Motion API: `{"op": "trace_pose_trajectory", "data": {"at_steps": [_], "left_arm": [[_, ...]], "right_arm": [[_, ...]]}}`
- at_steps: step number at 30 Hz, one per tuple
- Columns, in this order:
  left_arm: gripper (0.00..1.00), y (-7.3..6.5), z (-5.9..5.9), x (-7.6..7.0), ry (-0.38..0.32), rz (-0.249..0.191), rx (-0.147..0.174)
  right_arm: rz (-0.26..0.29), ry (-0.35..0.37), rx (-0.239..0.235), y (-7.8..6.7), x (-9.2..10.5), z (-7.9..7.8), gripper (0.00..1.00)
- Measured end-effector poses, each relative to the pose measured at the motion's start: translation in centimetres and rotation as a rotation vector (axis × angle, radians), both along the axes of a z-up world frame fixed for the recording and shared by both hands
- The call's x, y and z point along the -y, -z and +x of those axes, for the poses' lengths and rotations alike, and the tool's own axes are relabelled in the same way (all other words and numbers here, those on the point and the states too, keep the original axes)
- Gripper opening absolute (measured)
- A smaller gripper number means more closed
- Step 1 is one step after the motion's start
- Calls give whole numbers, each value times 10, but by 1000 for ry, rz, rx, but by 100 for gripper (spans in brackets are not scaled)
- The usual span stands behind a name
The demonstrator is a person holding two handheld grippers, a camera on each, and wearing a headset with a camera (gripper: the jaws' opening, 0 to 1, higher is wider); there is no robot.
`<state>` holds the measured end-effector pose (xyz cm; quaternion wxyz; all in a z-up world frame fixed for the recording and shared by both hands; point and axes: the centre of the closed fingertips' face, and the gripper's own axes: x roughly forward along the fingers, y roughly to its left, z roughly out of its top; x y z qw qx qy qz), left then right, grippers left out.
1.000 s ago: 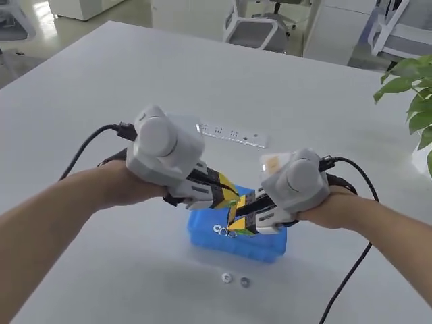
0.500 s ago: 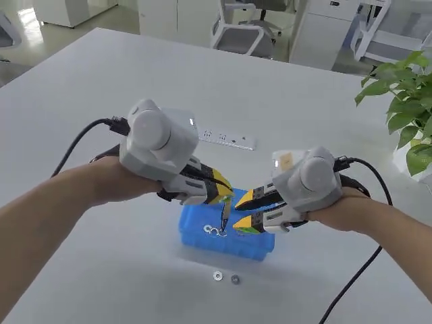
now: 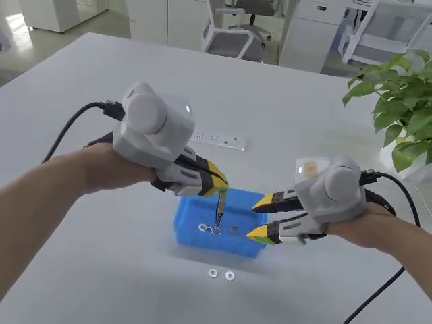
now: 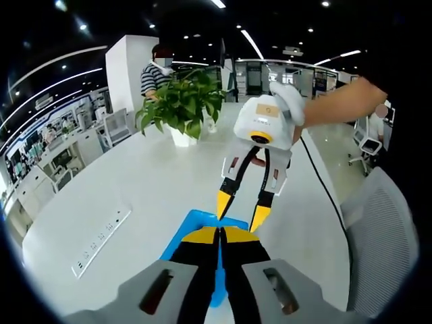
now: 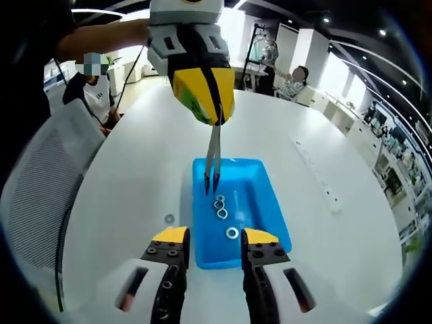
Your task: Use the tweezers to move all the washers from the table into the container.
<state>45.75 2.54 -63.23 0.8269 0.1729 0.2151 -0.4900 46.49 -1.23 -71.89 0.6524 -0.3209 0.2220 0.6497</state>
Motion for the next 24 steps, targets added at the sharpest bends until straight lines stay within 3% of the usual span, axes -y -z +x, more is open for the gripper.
{"op": "trace_pose_trajectory", "data": {"at_steps": [14, 24], "left_arm": [[5, 0, -20, 6, 31, 7, -26], [5, 9, -35, 9, 45, 6, -48]], "right_arm": [[33, 134, -7, -3, 25, -8, 53], [68, 217, -23, -6, 32, -18, 66]]}}
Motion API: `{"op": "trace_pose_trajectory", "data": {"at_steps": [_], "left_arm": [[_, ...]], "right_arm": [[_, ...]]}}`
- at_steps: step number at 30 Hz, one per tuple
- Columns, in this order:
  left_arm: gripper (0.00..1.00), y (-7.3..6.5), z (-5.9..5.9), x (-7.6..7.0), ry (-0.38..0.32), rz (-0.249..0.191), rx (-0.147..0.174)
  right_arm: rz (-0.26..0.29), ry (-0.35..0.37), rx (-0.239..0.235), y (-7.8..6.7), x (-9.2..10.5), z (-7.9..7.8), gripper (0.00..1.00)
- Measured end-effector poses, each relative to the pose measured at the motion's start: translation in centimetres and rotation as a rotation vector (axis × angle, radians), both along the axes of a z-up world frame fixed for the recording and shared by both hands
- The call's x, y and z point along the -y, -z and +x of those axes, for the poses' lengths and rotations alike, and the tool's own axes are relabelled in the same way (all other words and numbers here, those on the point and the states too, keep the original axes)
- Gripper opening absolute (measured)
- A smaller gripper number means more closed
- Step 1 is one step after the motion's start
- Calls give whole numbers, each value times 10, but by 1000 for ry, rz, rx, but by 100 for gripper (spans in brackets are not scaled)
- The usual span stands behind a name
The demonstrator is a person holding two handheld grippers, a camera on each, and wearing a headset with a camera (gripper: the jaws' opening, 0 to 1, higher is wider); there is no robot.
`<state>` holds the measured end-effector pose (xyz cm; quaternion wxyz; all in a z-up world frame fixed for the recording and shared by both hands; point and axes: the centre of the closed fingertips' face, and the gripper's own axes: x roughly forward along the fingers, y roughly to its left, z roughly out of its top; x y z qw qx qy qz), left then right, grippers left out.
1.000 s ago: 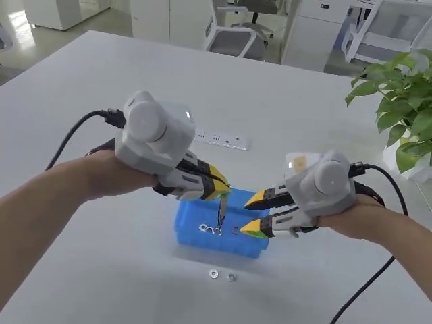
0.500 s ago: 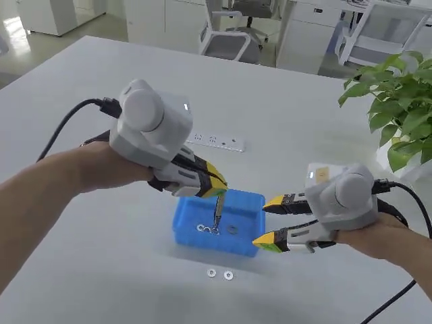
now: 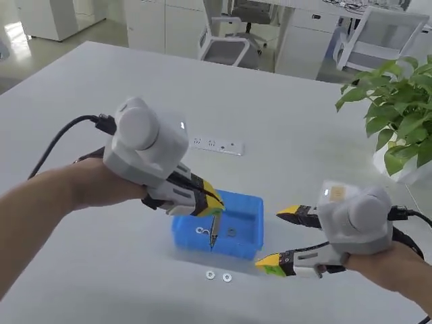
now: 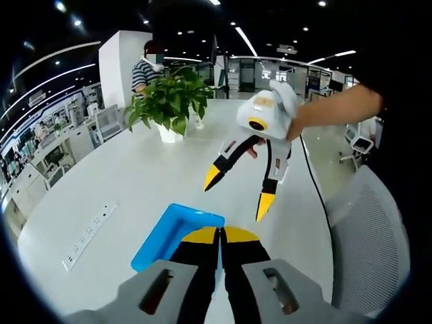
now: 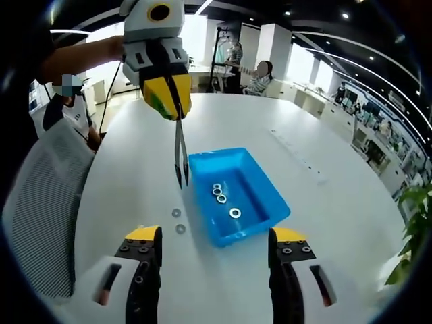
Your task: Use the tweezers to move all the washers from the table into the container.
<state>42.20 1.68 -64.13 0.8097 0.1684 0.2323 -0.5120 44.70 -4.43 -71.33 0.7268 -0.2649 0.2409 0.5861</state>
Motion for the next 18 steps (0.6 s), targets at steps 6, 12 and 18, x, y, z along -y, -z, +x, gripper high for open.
{"op": "trace_pose_trajectory", "data": {"at_steps": [6, 12, 18], "left_arm": [[5, 10, -6, 1, 4, -9, -5], [5, 16, -14, 1, 2, -14, -11], [5, 21, -19, 2, 4, -13, -10]], "right_arm": [[22, 38, -3, -2, 1, -5, 76], [22, 51, -14, 1, 1, -13, 87], [28, 68, -17, 3, 0, -17, 100]]}}
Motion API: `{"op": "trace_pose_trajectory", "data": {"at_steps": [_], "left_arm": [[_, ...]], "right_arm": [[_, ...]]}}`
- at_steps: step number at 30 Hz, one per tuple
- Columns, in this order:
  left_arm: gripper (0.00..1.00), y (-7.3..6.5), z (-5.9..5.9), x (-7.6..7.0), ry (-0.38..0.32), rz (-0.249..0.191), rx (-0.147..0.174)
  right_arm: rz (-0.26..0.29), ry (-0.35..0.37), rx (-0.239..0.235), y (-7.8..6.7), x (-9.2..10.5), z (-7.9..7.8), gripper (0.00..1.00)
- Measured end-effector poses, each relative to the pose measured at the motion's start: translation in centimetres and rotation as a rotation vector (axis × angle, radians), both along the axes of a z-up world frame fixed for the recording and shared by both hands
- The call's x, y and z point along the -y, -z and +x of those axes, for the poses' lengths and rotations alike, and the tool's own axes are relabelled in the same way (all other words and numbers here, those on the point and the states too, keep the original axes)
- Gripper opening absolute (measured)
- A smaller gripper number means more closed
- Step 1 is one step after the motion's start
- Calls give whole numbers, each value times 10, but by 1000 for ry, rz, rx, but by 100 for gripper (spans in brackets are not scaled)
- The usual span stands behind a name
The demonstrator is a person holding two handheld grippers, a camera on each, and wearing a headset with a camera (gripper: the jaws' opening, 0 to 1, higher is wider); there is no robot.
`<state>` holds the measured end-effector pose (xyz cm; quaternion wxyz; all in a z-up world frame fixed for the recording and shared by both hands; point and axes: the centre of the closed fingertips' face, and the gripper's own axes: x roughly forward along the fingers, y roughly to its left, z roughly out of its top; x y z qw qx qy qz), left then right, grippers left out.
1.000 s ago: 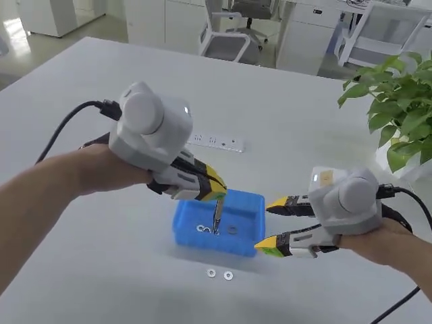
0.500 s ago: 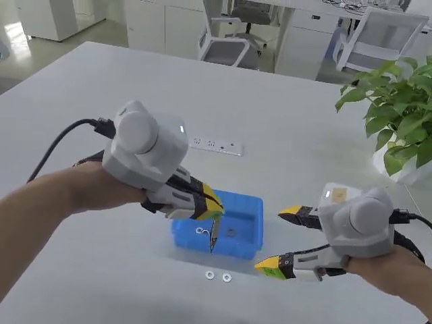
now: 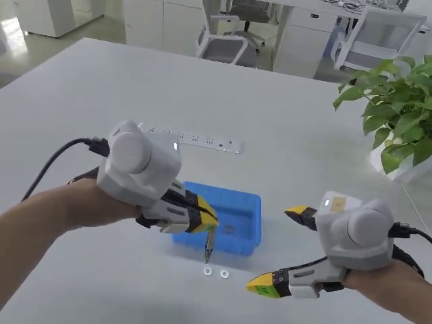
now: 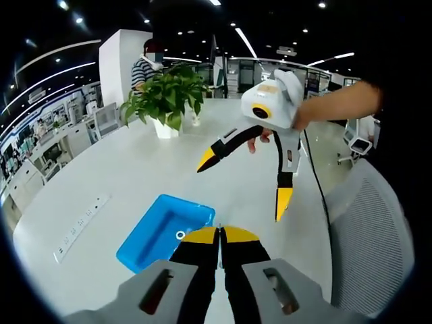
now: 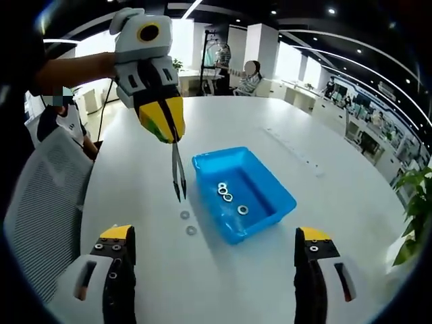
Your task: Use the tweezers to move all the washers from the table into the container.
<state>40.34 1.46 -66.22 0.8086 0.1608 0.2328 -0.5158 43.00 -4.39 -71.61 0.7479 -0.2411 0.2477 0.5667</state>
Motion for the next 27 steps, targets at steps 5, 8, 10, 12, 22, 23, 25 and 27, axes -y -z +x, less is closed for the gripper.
{"op": "trace_pose_trajectory", "data": {"at_steps": [5, 8, 10, 12, 22, 23, 25, 27], "left_arm": [[5, 4, -1, 2, 0, -5, -1], [5, 8, -3, 3, 4, -6, -7], [5, 10, -3, 4, 8, -1, -7], [5, 12, -3, 4, 14, 1, -10], [5, 21, -1, 6, 25, -3, -14], [5, 22, -2, 6, 25, -2, -14], [5, 25, -1, 6, 26, -3, -15], [5, 27, 0, 6, 26, -5, -18]], "right_arm": [[4, 9, -8, 1, 1, -2, 100], [1, 8, -9, 2, 1, -4, 100], [-1, 10, -13, 4, 1, -5, 100], [-2, 9, -20, 6, 2, -6, 100], [-21, 2, -44, 14, 5, -14, 100], [-21, 2, -44, 15, 5, -15, 100], [-21, 2, -47, 15, 5, -15, 100], [-24, 1, -50, 16, 6, -16, 100]]}}
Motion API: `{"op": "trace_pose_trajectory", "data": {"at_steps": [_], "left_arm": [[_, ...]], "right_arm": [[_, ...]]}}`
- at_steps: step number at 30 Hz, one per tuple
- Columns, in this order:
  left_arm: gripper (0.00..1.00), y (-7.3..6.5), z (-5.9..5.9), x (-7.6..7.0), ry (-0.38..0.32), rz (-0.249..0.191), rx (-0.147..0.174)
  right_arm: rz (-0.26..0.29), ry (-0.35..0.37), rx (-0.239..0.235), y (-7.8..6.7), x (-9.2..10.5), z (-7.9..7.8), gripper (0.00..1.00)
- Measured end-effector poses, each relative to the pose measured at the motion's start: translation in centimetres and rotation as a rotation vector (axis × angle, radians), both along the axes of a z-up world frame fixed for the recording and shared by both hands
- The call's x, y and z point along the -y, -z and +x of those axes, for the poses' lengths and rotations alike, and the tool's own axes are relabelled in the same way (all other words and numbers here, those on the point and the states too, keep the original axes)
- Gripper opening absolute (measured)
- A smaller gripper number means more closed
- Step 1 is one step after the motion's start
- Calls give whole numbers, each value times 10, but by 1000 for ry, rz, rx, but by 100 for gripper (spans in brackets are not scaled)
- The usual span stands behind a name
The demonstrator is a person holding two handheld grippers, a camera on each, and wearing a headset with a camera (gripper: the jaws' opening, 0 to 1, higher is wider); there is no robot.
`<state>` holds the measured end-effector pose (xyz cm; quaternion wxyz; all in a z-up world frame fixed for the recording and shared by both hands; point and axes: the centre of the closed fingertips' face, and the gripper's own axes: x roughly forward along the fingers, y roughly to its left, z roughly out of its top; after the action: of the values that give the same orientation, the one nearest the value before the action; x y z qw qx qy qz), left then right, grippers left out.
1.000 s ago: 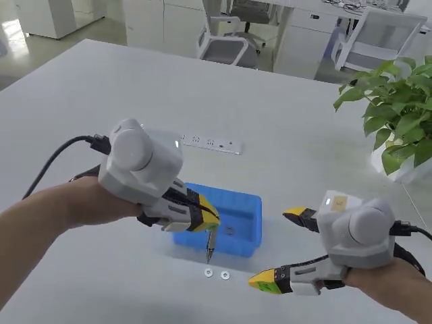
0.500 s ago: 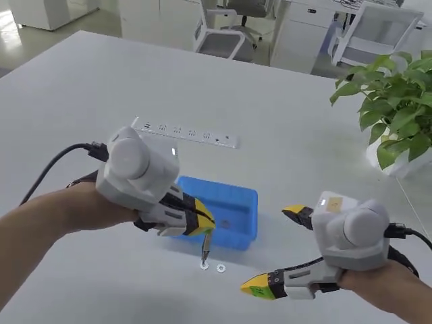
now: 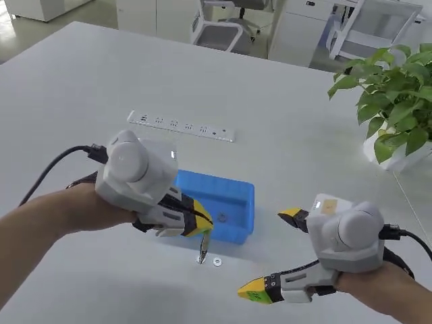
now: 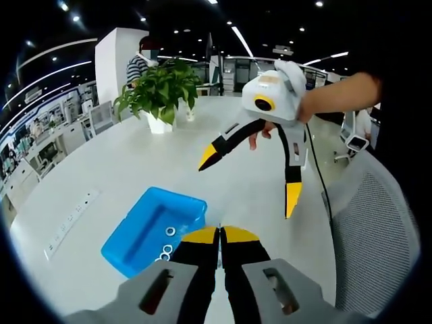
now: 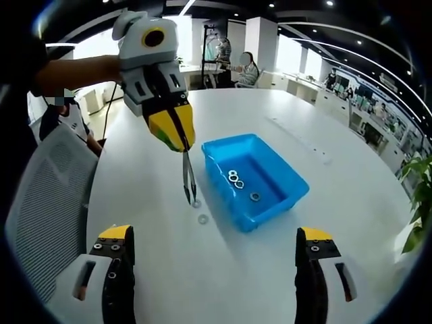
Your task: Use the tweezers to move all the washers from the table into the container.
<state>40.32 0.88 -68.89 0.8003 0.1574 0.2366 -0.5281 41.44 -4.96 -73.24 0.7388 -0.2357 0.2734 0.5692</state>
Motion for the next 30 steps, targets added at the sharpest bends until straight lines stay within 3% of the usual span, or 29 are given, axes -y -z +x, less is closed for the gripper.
{"op": "trace_pose_trajectory", "data": {"at_steps": [17, 27, 30], "left_arm": [[5, 4, 1, 2, 9, -11, -2], [5, 3, -2, 1, 9, -12, 2], [5, 3, -3, 1, 8, -18, 1]], "right_arm": [[-14, -11, -16, 8, 2, -4, 99], [10, -93, 2, 6, -13, -7, 90], [6, -138, 15, 7, -18, -9, 82]]}}
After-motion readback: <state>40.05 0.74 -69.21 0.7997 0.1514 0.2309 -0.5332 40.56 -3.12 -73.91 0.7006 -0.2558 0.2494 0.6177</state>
